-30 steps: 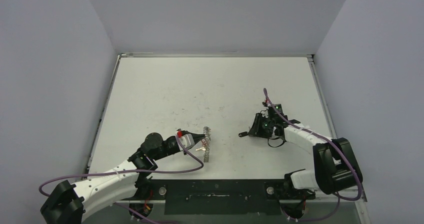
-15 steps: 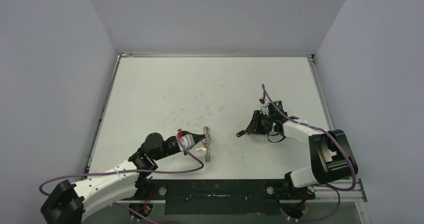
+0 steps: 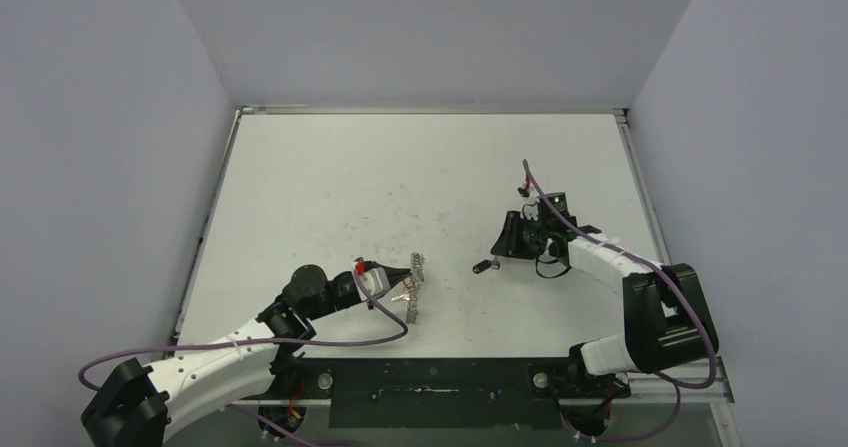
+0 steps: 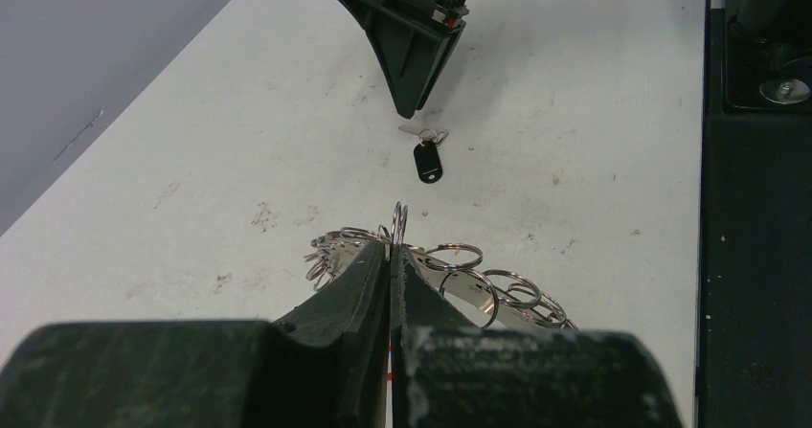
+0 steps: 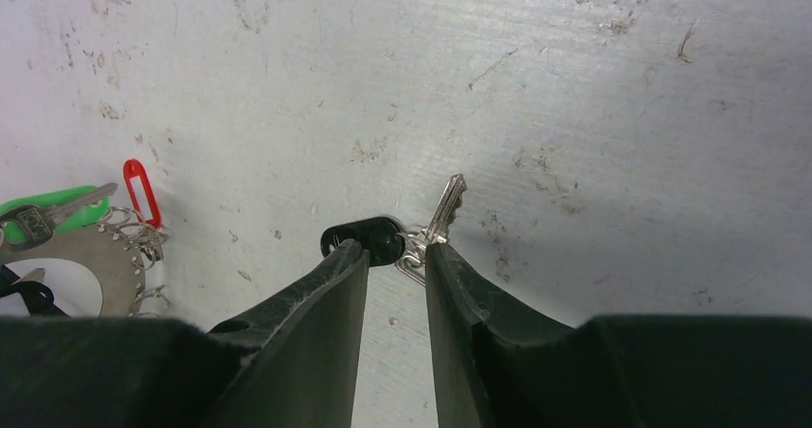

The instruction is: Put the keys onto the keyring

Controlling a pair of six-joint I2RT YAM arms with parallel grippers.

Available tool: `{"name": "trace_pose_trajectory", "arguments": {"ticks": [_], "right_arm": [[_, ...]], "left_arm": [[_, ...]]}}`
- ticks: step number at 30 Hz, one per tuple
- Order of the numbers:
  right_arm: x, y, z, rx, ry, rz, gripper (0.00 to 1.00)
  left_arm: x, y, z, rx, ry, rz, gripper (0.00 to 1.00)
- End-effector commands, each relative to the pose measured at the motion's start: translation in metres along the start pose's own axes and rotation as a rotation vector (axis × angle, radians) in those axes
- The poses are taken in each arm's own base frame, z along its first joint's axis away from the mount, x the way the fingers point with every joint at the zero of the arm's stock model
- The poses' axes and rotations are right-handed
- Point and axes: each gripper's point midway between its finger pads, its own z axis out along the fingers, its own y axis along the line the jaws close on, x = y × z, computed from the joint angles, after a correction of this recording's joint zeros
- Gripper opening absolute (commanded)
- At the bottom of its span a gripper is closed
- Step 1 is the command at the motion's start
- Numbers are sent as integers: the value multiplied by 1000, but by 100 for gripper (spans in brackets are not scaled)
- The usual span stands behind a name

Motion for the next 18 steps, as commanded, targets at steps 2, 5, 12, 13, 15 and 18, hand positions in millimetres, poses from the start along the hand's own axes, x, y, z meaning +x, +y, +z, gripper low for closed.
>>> {"name": "trace_pose_trajectory", "arguments": {"ticks": [2, 5, 12, 13, 15, 18], "right_arm": [[-19, 7, 10, -36, -17, -22, 32], [-17, 8, 13, -40, 1, -25, 32], [-2, 6, 21, -41, 55, -20, 25], [0, 5, 21, -41, 63, -18, 24], [3, 5, 22, -40, 72, -16, 24], [5, 5, 23, -38, 80, -16, 24]], "left_arm": [[-35, 9, 4, -22, -102, 35, 0], [-35, 9, 4, -23, -101, 34, 0], [-34, 9, 4, -25, -99, 34, 0], [-34, 9, 4, -25, -99, 32, 0], [-34, 9, 4, -25, -98, 33, 0], [-34, 9, 4, -26, -97, 33, 0]]}}
